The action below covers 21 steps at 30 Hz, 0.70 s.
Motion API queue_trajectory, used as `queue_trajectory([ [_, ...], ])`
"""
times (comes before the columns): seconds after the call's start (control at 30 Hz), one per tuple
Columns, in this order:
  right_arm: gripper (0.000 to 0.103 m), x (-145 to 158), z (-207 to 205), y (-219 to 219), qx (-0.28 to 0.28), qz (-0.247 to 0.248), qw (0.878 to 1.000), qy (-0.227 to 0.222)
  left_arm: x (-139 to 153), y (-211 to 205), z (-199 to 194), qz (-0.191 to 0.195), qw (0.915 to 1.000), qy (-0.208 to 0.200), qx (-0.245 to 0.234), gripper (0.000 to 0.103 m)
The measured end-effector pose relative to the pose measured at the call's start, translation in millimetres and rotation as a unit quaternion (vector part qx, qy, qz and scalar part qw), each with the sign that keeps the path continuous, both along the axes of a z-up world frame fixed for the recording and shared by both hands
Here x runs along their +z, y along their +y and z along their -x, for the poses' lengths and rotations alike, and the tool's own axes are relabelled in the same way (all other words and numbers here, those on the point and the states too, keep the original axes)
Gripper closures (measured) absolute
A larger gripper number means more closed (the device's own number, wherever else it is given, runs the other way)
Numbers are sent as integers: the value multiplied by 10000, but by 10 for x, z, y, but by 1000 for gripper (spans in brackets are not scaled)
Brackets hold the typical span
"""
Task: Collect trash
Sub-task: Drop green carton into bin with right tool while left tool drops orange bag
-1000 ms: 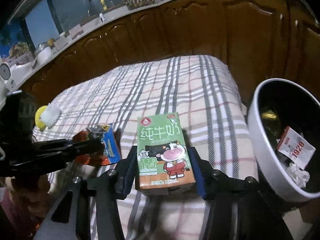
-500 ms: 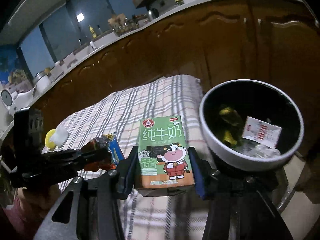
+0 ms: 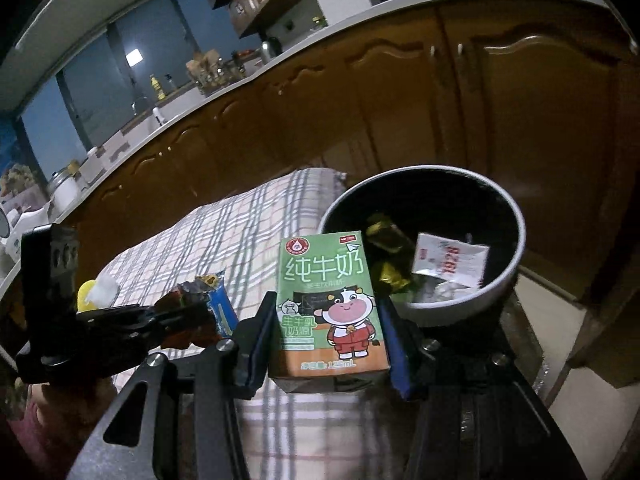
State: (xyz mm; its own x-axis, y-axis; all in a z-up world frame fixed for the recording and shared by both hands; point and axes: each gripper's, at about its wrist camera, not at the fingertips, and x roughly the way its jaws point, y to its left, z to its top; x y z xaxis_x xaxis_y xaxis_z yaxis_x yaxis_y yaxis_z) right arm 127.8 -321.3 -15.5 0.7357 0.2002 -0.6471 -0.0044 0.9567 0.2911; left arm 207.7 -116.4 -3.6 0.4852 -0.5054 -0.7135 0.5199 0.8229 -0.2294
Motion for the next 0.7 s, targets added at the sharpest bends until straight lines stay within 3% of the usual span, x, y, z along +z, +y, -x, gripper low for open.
queue_trajectory([
  [0.7, 54, -1, -123, -527, -555, -43, 9984, 27, 87, -630, -298, -67, 9992, -144, -363, 91],
])
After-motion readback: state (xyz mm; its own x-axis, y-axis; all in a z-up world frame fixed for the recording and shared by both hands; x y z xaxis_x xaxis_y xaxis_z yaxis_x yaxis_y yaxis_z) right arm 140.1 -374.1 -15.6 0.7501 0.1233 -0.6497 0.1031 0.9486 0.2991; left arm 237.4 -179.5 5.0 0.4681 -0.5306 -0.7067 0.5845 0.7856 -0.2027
